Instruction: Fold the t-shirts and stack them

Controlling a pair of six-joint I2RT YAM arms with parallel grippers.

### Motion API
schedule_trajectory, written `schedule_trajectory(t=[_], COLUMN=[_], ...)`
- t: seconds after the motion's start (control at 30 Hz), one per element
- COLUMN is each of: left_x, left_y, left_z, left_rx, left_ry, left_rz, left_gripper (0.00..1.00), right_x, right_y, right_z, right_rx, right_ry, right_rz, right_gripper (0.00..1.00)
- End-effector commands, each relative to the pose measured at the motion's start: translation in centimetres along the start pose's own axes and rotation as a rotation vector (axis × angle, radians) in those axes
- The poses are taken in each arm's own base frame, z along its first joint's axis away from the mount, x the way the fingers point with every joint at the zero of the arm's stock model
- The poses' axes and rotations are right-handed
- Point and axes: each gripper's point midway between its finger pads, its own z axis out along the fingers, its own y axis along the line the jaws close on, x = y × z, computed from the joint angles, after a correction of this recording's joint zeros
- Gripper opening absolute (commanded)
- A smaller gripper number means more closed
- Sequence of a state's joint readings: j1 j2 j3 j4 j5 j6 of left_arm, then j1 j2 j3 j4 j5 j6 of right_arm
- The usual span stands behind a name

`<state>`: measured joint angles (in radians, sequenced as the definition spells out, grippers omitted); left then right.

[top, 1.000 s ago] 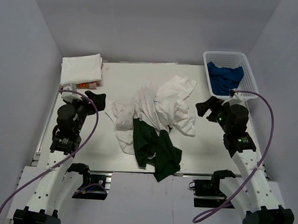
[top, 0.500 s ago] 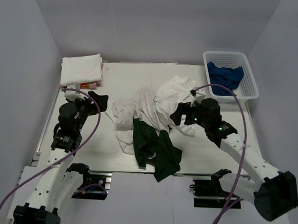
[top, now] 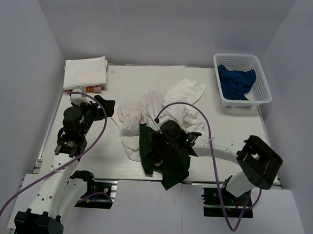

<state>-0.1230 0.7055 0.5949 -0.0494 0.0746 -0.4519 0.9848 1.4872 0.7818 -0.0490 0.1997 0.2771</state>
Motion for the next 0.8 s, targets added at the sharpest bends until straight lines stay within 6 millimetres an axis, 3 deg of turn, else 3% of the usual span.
schedule_trajectory(t=[0.0, 0.03, 0.07, 0.13, 0.17, 0.2, 0.23, 0.27, 0.3, 0.33, 0.4, 0.53, 0.57, 0.6, 0.63, 0.67, 0.73, 0.77], left_x=[-0.2, -0.3, -0.1, -0.5, -0.3, -0.4, -0.4, -0.2, -0.2, -0.2, -0.2, -0.3, -0.1, -0.1, -0.1, -0.3, 0.0, -0.2], left_y=[-0.1, 0.1, 0.3, 0.5, 0.6, 0.7, 0.9, 1.0, 1.0, 1.0, 1.2, 1.5, 1.6, 1.6, 1.6, 1.4, 1.2, 1.2], left_z=[0.0, 0.0, 0.0, -0.1, -0.3, -0.3, -0.3, -0.3, -0.3, -0.3, -0.4, -0.3, -0.3, -0.3, -0.3, -0.3, -0.2, -0.4], left_rx=[0.005, -0.006, -0.011, -0.029, -0.029, -0.037, -0.046, -0.050, -0.050, -0.050, -0.065, -0.089, -0.093, -0.093, -0.093, -0.079, -0.067, -0.063], left_ry=[-0.003, -0.008, 0.003, -0.016, -0.016, -0.020, -0.024, -0.016, -0.016, -0.016, -0.010, -0.009, -0.001, -0.001, -0.001, -0.005, -0.002, -0.010], left_rz=[0.016, 0.016, 0.015, 0.016, 0.016, 0.007, 0.007, 0.006, 0.006, 0.006, 0.006, 0.006, 0.005, 0.005, 0.005, 0.005, 0.005, 0.015], left_gripper=[1.00, 1.00, 1.00, 1.00, 1.00, 1.00, 1.00, 1.00, 1.00, 1.00, 1.00, 1.00, 1.00, 1.00, 1.00, 1.00, 1.00, 1.00], right_x=[-5.1, -4.6, -5.5, -4.7, -5.1, -4.5, -4.3, -4.1, -5.8, -4.3, -6.6, -12.1, -14.4, -15.2, -17.2, -18.6, -20.4, -22.6], right_y=[3.4, 3.9, 4.8, 5.3, 4.2, 3.8, 2.6, 1.6, 0.7, -0.4, -1.4, 0.1, 0.7, 0.8, 1.2, 0.9, -0.1, -0.5], right_z=[0.8, 1.5, 1.5, 2.4, 2.7, 3.3, 3.8, 4.0, 3.9, 4.2, 3.0, -0.9, -3.4, -4.2, -5.8, -8.0, -10.0, -12.5], right_rx=[-0.035, -0.038, -0.045, -0.044, 0.031, 0.059, 0.126, 0.187, 0.249, 0.318, 0.431, 0.318, 0.265, 0.249, 0.231, 0.233, 0.264, 0.275], right_ry=[-0.177, -0.164, -0.206, -0.198, -0.230, -0.219, -0.223, -0.225, -0.257, -0.194, -0.257, -0.384, -0.442, -0.461, -0.509, -0.551, -0.607, -0.674], right_rz=[-0.003, -0.011, -0.007, -0.009, 0.039, 0.040, 0.052, 0.083, 0.113, 0.108, 0.173, 0.145, 0.128, 0.125, 0.134, 0.131, 0.147, 0.151], right_gripper=[0.90, 0.90, 0.90, 0.80, 0.68, 0.44, 0.30, 0.23, 0.17, 0.00, 0.00, 0.00, 0.00, 0.00, 0.00, 0.00, 0.00, 0.00])
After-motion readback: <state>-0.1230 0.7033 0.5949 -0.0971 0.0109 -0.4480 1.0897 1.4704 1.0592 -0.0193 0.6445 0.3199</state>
